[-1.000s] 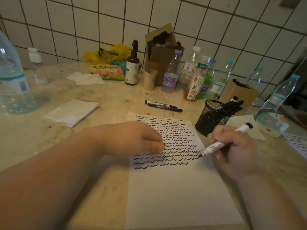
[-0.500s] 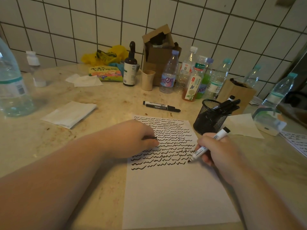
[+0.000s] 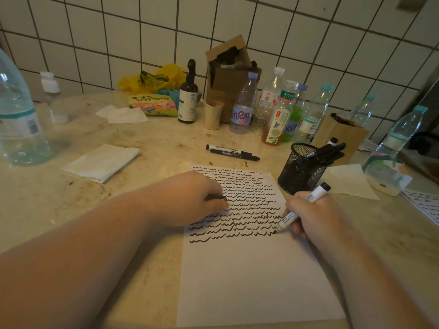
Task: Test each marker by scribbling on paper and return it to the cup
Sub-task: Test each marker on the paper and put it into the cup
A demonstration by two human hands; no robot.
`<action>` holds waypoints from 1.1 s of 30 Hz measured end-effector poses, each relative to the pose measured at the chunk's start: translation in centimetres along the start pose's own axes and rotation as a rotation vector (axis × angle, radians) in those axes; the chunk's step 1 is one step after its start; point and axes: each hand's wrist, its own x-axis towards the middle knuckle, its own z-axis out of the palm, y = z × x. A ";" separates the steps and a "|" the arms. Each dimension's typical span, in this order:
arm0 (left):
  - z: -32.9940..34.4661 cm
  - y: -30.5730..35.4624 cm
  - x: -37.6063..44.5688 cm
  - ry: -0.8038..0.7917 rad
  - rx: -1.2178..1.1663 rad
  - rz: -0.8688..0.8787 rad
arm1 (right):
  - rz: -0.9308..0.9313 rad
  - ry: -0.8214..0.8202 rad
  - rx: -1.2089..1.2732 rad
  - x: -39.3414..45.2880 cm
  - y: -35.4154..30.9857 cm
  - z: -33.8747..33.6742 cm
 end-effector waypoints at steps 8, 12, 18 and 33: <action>0.0 0.1 -0.1 0.019 -0.020 0.020 | -0.070 0.095 0.111 0.3 0.4 -0.4; 0.0 0.2 0.0 0.034 -0.027 0.039 | -0.205 -0.094 0.394 -0.6 -0.3 -0.2; -0.1 0.6 -0.2 0.050 -0.041 0.067 | -0.241 -0.339 0.705 -0.8 -0.6 0.3; -0.4 1.0 -0.3 0.041 -0.256 0.016 | -0.256 -0.361 0.475 -1.5 -0.9 0.0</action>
